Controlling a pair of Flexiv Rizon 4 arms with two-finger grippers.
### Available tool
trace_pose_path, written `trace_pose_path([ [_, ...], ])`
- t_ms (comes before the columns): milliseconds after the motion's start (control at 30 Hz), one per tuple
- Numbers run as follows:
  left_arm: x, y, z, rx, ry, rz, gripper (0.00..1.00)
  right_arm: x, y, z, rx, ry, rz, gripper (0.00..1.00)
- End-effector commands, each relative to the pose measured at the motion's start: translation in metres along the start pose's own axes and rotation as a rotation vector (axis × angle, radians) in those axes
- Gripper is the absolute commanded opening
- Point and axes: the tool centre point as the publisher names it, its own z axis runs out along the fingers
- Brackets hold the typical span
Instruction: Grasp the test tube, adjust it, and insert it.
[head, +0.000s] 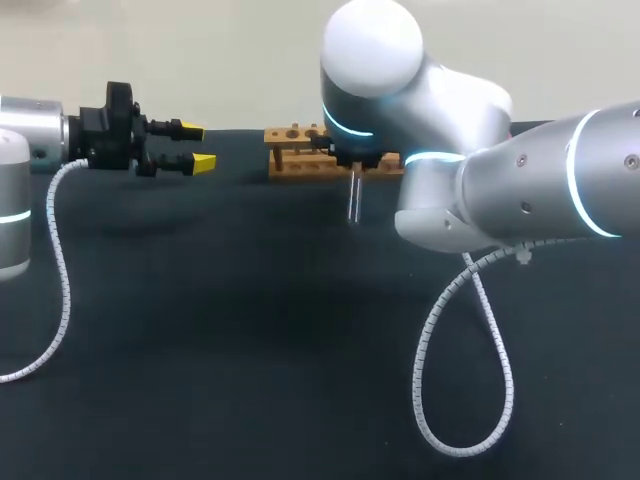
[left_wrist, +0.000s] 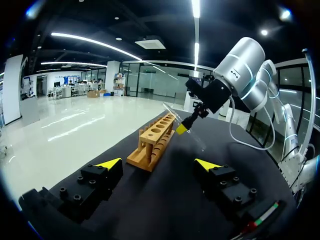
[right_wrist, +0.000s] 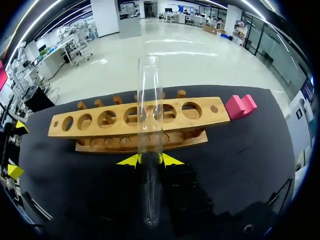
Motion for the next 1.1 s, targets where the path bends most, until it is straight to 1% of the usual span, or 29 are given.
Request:
trace_pose_path([
  [33,0.001,-0.001,-0.001,-0.002,-0.004,0.003,1.00,0.011,-0.003,-0.026,0.004,-0.077,0.034,0.00],
  [267,0.001,-0.001,-0.001,-0.002,-0.004,0.003,1.00,0.008,0.003,-0.060,0.009,-0.176,0.107,0.00],
  [333,0.001,-0.001,-0.001,-0.002,-0.004,0.003,1.00,0.006,0.005,-0.070,0.008,-0.208,0.116,0.00],
  [467,0.001,-0.001,-0.001,-0.002,-0.004,0.003,1.00,0.004,0.006,-0.082,0.004,-0.252,0.116,0.00],
  [867,0.001,-0.001,-0.001,-0.002,-0.004,0.003,1.00,-0.002,0.003,-0.101,-0.010,-0.299,0.116,0.00],
  [900,0.001,-0.001,-0.001,-0.002,-0.004,0.003,1.00,-0.003,0.002,-0.102,0.012,-0.284,0.122,0.00],
  [933,0.001,-0.001,-0.001,-0.002,-0.004,0.003,1.00,-0.004,0.002,-0.105,0.011,-0.273,0.126,0.00],
  [1100,0.001,-0.001,-0.001,-0.002,-0.004,0.003,1.00,-0.004,0.002,-0.105,0.011,-0.273,0.126,0.00],
])
